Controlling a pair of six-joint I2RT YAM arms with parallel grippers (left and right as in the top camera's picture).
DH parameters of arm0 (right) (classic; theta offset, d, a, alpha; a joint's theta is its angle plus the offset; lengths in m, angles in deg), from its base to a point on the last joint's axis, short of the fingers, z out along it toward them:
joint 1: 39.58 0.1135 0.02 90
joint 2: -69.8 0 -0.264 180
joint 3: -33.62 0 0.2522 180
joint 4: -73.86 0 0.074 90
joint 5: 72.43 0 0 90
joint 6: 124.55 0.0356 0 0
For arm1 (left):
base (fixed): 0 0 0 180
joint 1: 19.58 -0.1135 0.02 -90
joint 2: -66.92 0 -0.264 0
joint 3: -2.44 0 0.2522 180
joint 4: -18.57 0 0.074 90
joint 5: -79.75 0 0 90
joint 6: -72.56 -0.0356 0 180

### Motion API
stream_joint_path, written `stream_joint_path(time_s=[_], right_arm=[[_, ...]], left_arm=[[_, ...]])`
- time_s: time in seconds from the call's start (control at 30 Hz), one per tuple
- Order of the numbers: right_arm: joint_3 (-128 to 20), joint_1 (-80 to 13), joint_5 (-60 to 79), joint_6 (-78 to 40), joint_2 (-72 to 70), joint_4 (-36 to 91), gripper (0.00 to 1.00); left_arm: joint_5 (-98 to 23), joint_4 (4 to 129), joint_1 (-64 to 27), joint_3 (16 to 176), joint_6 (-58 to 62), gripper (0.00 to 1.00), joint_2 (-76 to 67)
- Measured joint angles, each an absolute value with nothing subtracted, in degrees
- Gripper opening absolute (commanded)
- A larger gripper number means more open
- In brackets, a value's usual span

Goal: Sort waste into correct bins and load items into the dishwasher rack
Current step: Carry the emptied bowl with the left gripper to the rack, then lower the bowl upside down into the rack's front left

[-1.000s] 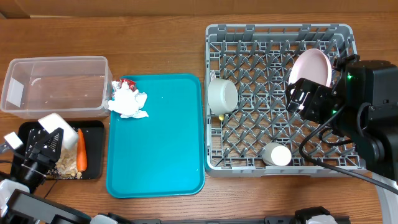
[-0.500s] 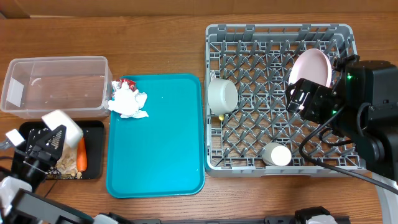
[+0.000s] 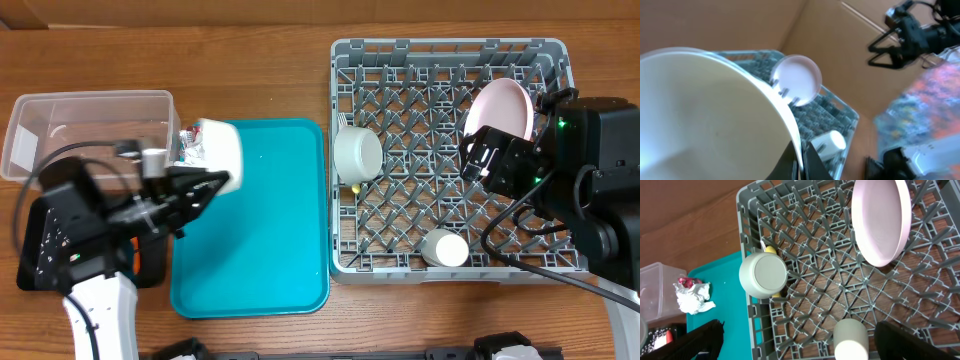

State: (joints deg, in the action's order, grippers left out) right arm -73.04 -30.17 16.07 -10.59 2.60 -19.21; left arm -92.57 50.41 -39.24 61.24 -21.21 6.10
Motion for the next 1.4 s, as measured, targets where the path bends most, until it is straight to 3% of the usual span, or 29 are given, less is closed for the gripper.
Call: stream_joint_path(time_s=[0.23, 0.43, 0.83, 1.4], right_arm=[[-73.0, -30.2, 16.1, -10.6, 2.6, -19.2, 1.00], [-73.0, -30.2, 16.0, -10.6, 2.6, -19.7, 1.00], [-73.0, -30.2, 16.0, -10.6, 2.6, -20.2, 1.00], [-73.0, -30.2, 16.1, -10.6, 2.6, -21.7, 1.00]], left_arm=[[-89.7, 35.1, -19.8, 61.3, -11.1, 0.04, 2.1], [-80.3, 22.1, -9.3, 61.3, -0.6, 0.04, -1.7], [-69.4, 9.8, 4.3, 61.2, 24.8, 0.04, -9.2], [-59.2, 3.1, 11.3, 59.1, 51.8, 0.04, -10.2]])
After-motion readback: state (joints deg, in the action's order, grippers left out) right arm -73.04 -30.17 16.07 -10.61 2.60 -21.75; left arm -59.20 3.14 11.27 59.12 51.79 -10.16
